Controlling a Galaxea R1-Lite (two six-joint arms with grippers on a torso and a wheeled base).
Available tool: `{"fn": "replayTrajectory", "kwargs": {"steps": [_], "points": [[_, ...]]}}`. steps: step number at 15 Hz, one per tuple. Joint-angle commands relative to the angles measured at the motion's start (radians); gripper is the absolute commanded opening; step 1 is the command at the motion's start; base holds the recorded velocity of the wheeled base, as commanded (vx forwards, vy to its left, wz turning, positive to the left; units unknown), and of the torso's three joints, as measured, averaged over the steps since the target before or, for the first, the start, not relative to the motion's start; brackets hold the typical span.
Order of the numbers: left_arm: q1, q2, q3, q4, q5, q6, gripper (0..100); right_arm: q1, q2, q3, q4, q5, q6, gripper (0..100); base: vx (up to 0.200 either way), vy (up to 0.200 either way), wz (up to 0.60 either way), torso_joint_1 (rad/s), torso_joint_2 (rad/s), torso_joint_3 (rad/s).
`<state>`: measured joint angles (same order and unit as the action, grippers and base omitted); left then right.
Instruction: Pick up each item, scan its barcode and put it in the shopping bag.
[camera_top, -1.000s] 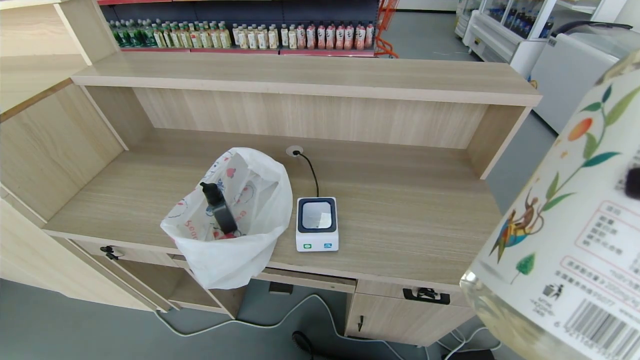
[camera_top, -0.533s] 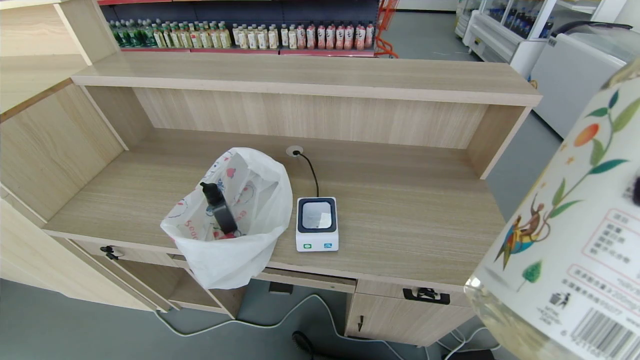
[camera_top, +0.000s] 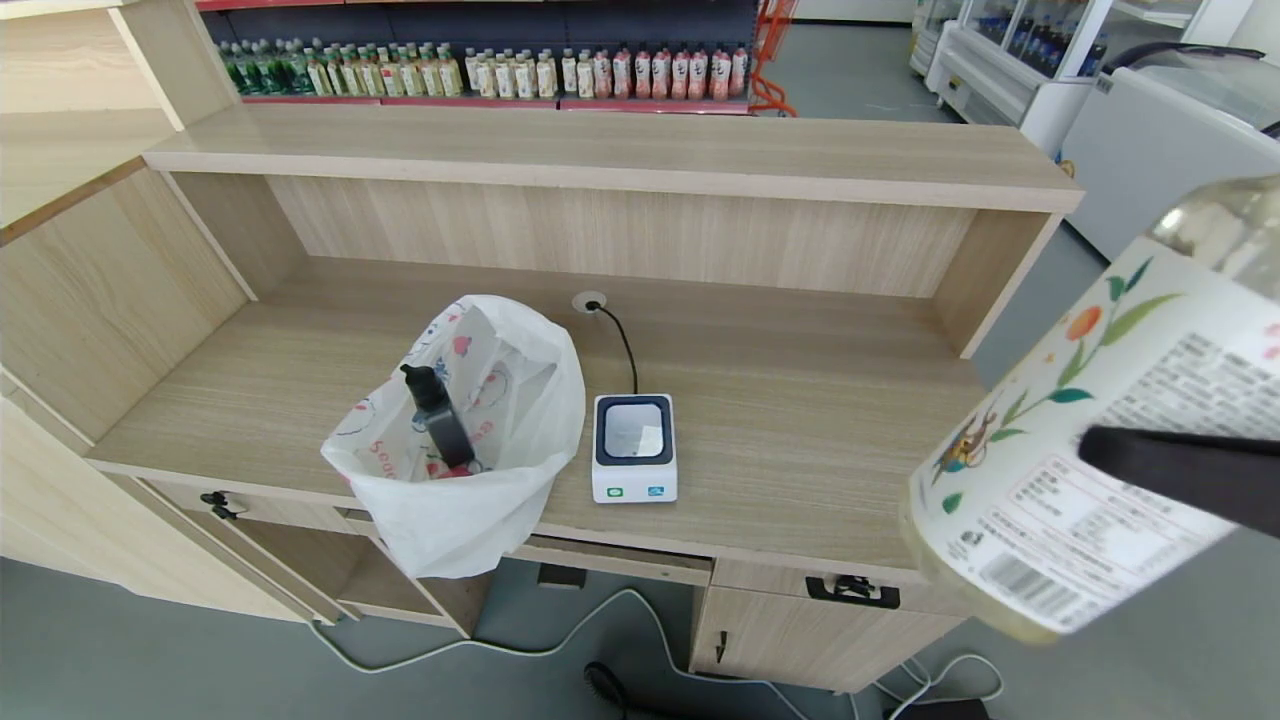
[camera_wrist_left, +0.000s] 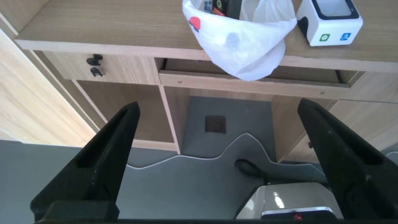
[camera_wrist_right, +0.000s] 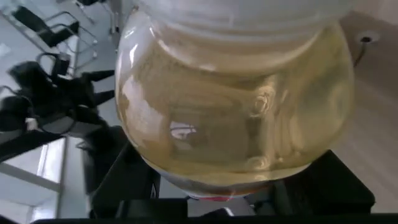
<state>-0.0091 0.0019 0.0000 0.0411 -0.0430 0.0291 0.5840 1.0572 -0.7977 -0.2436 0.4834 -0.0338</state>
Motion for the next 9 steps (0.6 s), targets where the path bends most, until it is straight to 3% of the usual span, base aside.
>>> {"fn": "replayTrajectory", "kwargs": {"steps": [1, 2, 4, 6, 7, 9], "points": [[0.0, 0.0, 0.0, -0.001, 0.0, 0.0, 100, -0.323, 0.098, 0.097, -0.056, -0.077, -0.411, 0, 0.0, 0.0, 0.0, 0.0, 0.0, 0.0], [0.0, 0.0, 0.0, 0.0, 0.0, 0.0, 100, -0.342, 0.104, 0.104, -0.079, -0.075, -0.443, 0, 0.0, 0.0, 0.0, 0.0, 0.0, 0.0], [0.0, 0.0, 0.0, 0.0, 0.0, 0.002, 100, -0.382, 0.127, 0.186, -0.261, -0.071, -0.505, 0, 0.0, 0.0, 0.0, 0.0, 0.0, 0.0], [0.0, 0.0, 0.0, 0.0, 0.0, 0.0, 100, -0.431, 0.127, 0.222, -0.31, -0.071, -0.672, 0, 0.0, 0.0, 0.0, 0.0, 0.0, 0.0], [0.0, 0.0, 0.0, 0.0, 0.0, 0.0, 100, -0.469, 0.129, 0.225, -0.312, -0.069, -0.837, 0, 0.0, 0.0, 0.0, 0.0, 0.0, 0.0], [0.0, 0.0, 0.0, -0.001, 0.0, 0.0, 100, -0.494, 0.141, 0.215, -0.316, -0.066, -0.991, 0, 0.0, 0.0, 0.0, 0.0, 0.0, 0.0]]}}
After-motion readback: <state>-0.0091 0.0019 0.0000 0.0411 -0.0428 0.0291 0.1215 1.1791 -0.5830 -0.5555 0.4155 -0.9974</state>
